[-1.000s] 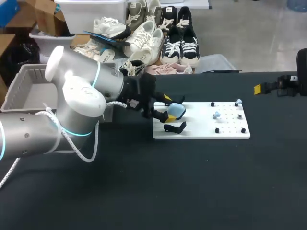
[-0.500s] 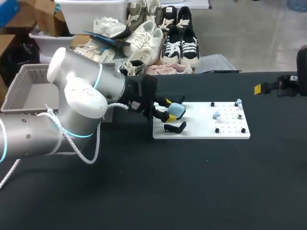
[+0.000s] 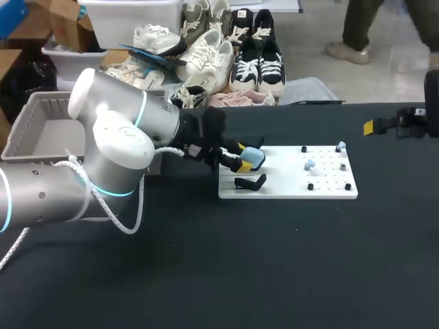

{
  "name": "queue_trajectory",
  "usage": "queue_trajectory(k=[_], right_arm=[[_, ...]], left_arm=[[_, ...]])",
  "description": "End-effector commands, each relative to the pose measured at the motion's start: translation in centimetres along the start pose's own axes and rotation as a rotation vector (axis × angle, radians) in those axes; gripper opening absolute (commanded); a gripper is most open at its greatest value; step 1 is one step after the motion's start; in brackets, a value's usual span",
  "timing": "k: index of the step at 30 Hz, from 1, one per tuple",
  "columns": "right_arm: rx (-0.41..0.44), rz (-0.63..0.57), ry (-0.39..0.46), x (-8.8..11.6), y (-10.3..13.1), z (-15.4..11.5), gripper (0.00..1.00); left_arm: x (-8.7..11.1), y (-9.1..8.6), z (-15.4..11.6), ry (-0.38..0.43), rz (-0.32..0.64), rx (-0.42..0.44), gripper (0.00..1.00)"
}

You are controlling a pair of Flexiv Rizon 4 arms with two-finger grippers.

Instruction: Pick up each earbud case from the left stands, insert the matching earbuds, close the lid, and place the case in the box.

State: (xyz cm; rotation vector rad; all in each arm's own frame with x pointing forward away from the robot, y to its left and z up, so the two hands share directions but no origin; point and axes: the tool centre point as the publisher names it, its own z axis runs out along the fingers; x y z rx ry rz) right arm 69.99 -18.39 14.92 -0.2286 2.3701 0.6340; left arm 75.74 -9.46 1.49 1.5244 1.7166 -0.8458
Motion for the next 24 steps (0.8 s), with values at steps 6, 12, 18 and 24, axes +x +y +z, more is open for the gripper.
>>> queue_trajectory(k=[6, 12, 18, 24], right_arm=[[-0.004, -0.001, 0.002, -0.05, -0.10, 0.04, 1.00], [-0.004, -0.001, 0.002, -0.05, -0.10, 0.04, 1.00], [-0.004, -0.001, 0.002, -0.05, -0.10, 0.04, 1.00], [-0.004, -0.001, 0.002, -0.05, -0.10, 0.04, 1.00]], left_arm=[[0.18, 0.50, 0.08, -0.001, -0.011, 0.004, 0.43], [0.26, 0.56, 0.04, -0.002, -0.015, 0.003, 0.36], [0.27, 0.58, 0.18, -0.001, -0.014, 0.008, 0.34], [0.13, 0.47, 0.36, -0.001, -0.010, 0.016, 0.23]])
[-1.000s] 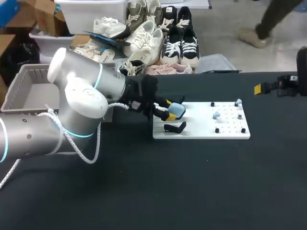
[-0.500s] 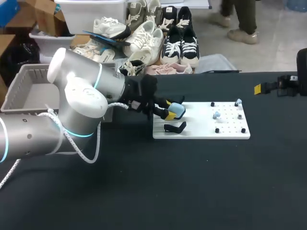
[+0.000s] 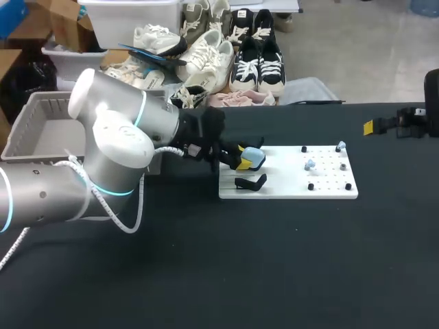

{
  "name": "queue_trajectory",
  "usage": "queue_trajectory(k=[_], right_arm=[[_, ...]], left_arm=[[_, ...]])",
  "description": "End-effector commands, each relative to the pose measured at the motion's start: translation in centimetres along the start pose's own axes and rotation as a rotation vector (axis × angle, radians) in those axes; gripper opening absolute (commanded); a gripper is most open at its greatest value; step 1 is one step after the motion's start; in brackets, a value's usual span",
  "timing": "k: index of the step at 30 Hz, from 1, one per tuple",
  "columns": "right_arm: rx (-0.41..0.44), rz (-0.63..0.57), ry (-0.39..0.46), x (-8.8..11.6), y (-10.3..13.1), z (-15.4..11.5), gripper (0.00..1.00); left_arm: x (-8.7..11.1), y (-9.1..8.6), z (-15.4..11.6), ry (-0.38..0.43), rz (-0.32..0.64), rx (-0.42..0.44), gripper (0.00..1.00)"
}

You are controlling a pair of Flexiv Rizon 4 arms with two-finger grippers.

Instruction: Pick up each earbud case from the left stands, insert the matching earbuds, close the lid, and place the case in the box.

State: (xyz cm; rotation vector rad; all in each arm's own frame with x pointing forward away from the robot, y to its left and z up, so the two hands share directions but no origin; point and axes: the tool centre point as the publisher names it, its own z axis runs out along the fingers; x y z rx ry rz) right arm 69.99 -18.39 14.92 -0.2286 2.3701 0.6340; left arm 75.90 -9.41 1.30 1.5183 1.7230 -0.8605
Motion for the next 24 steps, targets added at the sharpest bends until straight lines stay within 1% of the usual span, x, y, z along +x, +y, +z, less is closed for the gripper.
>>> queue_trajectory(k=[1, 4, 5, 6, 13, 19, 24], right_arm=[[-0.004, -0.001, 0.002, 0.0, -0.1, 0.0, 1.00], [-0.004, -0.001, 0.002, 0.0, -0.1, 0.0, 1.00], [-0.004, -0.001, 0.002, 0.0, -0.1, 0.0, 1.00], [-0.004, -0.001, 0.002, 0.0, -0.1, 0.0, 1.00], [-0.004, -0.001, 0.002, 0.0, -0.1, 0.0, 1.00], [-0.004, -0.001, 0.002, 0.0, -0.1, 0.0, 1.00], [-0.004, -0.001, 0.002, 0.0, -0.1, 0.0, 1.00]], left_arm=[[-0.1, 0.3, 0.3, 0.003, 0.002, 0.010, 0.20], [-0.1, 0.3, 0.3, 0.004, 0.002, 0.011, 0.10], [-0.1, 0.3, 0.3, 0.003, 0.001, 0.011, 0.02], [-0.1, 0.3, 0.3, 0.003, 0.001, 0.011, 0.00], [-0.5, 0.3, -0.2, -0.014, -0.008, 0.004, 0.00], [-1.4, 0.1, -1.5, -0.043, -0.023, -0.012, 0.00], [-2.3, -0.2, -2.9, -0.094, -0.075, -0.009, 0.00]])
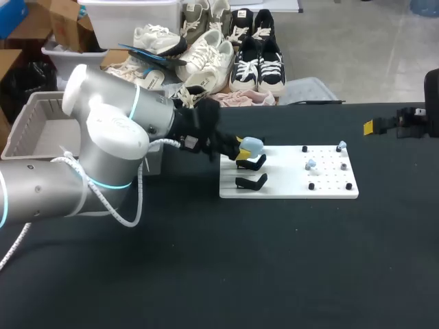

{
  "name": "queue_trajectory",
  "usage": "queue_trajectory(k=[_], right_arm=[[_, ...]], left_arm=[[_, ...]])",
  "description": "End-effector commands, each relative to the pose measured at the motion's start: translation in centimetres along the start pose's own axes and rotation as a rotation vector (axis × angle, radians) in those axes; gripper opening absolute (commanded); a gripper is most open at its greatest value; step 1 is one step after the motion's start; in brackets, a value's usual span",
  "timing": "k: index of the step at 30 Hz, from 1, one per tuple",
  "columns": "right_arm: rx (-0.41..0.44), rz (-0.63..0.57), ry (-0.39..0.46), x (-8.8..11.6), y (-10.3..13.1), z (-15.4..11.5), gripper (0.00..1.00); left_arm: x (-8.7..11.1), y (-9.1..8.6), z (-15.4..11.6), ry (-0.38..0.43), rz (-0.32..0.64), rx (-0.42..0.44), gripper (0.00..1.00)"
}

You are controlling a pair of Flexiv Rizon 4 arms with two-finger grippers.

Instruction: Pick up each earbud case from the left stands, insert the matching earbuds, close the lid, and place the case in the box.

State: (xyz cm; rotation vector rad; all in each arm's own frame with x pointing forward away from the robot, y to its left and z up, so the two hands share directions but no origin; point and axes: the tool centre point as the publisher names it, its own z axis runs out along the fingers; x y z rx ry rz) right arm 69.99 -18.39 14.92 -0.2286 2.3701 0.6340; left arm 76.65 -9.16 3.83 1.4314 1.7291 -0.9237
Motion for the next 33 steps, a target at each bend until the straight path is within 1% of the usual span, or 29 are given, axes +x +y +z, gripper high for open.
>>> queue_trajectory(k=[1, 3, 4, 8, 9, 10, 13, 15, 21, 25, 27, 28, 33], right_arm=[[-0.004, -0.001, 0.002, 0.0, -0.1, 0.0, 1.00], [-0.004, -0.001, 0.002, 0.0, -0.1, 0.0, 1.00], [-0.004, -0.001, 0.002, 0.0, -0.1, 0.0, 1.00], [-0.004, -0.001, 0.002, 0.0, -0.1, 0.0, 1.00], [-0.004, -0.001, 0.002, 0.0, -0.1, 0.0, 1.00], [-0.004, -0.001, 0.002, 0.0, -0.1, 0.0, 1.00], [-0.004, -0.001, 0.002, 0.0, -0.1, 0.0, 1.00], [-0.004, -0.001, 0.002, 0.0, -0.1, 0.0, 1.00], [-0.004, -0.001, 0.002, 0.0, -0.1, 0.0, 1.00], [-0.015, -0.030, 0.027, 0.3, 1.2, 0.7, 1.00], [-0.027, -0.049, 0.044, 0.3, 2.0, 1.2, 1.00], [-0.034, -0.057, 0.049, 0.4, 2.3, 1.5, 1.00], [-0.061, -0.093, 0.071, 0.4, 4.0, 2.5, 1.00]], left_arm=[[-0.6, -1.0, -1.5, -0.039, -0.032, 0.005, 0.00], [-1.0, -1.3, -1.4, -0.029, -0.031, 0.019, 0.00], [-1.2, -1.5, -1.3, -0.024, -0.023, 0.008, 0.00], [-2.4, -2.1, -0.8, -0.025, -0.019, 0.020, 0.00], [-2.8, -2.4, -0.7, -0.029, -0.021, 0.046, 0.00], [-3.1, -2.6, -0.5, -0.023, -0.012, 0.032, 0.00], [-4.2, -3.3, 0.3, -0.020, -0.001, 0.035, 0.00], [-4.9, -3.7, 0.8, -0.033, 0.001, 0.036, 0.00], [-7.6, -4.3, 2.2, -0.072, 0.009, -0.001, 0.00], [-8.9, -4.7, 3.1, -0.084, 0.038, -0.012, 0.00], [-9.4, -4.9, 3.6, -0.084, 0.067, -0.023, 0.00], [-9.6, -5.0, 3.9, -0.090, 0.068, -0.009, 0.00], [-10.5, -5.1, 4.9, -0.088, 0.100, -0.009, 0.00]])
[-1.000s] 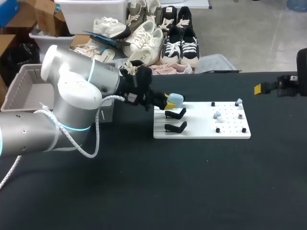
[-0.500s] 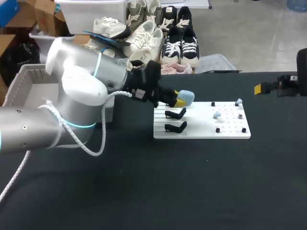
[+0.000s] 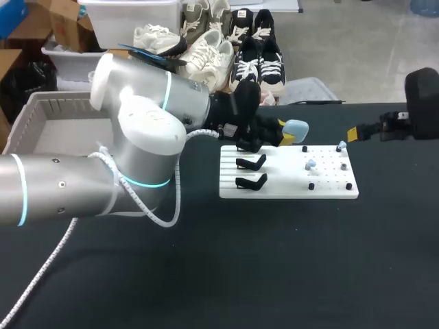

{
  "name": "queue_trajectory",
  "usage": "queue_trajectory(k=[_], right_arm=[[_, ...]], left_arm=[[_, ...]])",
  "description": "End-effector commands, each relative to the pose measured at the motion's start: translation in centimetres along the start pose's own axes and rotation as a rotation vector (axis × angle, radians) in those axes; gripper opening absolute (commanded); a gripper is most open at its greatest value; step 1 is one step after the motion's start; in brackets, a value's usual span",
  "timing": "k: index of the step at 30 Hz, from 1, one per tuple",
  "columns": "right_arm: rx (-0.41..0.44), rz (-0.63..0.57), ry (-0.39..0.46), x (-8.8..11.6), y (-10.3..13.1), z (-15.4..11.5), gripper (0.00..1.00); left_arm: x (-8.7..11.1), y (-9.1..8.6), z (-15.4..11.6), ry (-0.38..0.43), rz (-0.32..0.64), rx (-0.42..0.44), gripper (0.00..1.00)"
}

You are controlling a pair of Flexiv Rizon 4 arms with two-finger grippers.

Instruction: Pick up each earbud case from the left stands, insert the matching earbuds, close the lid, and place the case in the box.

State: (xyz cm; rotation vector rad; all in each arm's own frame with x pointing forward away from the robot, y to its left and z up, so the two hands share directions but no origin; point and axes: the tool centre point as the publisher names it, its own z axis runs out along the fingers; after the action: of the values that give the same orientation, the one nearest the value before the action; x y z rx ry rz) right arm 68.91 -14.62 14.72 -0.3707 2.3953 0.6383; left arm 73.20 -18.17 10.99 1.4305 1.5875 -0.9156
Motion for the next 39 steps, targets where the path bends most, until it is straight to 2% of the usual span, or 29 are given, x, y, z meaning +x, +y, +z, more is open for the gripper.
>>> queue_trajectory(k=[1, 9, 18, 39], right_arm=[[-0.031, -0.015, 0.012, -0.8, 0.6, 1.3, 1.00], [-0.059, -0.055, 0.038, -1.5, 2.2, 2.8, 1.00], [-0.077, -0.062, 0.045, -1.6, 2.3, 4.0, 1.00], [-0.084, -0.056, 0.032, -1.5, 1.6, 4.4, 1.00]], left_arm=[[-0.5, 0.1, 1.2, -0.001, 0.012, 0.002, 0.00], [-2.0, 0.2, 1.9, -0.021, 0.035, 0.000, 0.00], [-3.0, -0.1, 2.2, -0.042, 0.040, 0.005, 0.00], [-2.5, -1.5, 2.8, -0.022, 0.061, 0.022, 0.00]])
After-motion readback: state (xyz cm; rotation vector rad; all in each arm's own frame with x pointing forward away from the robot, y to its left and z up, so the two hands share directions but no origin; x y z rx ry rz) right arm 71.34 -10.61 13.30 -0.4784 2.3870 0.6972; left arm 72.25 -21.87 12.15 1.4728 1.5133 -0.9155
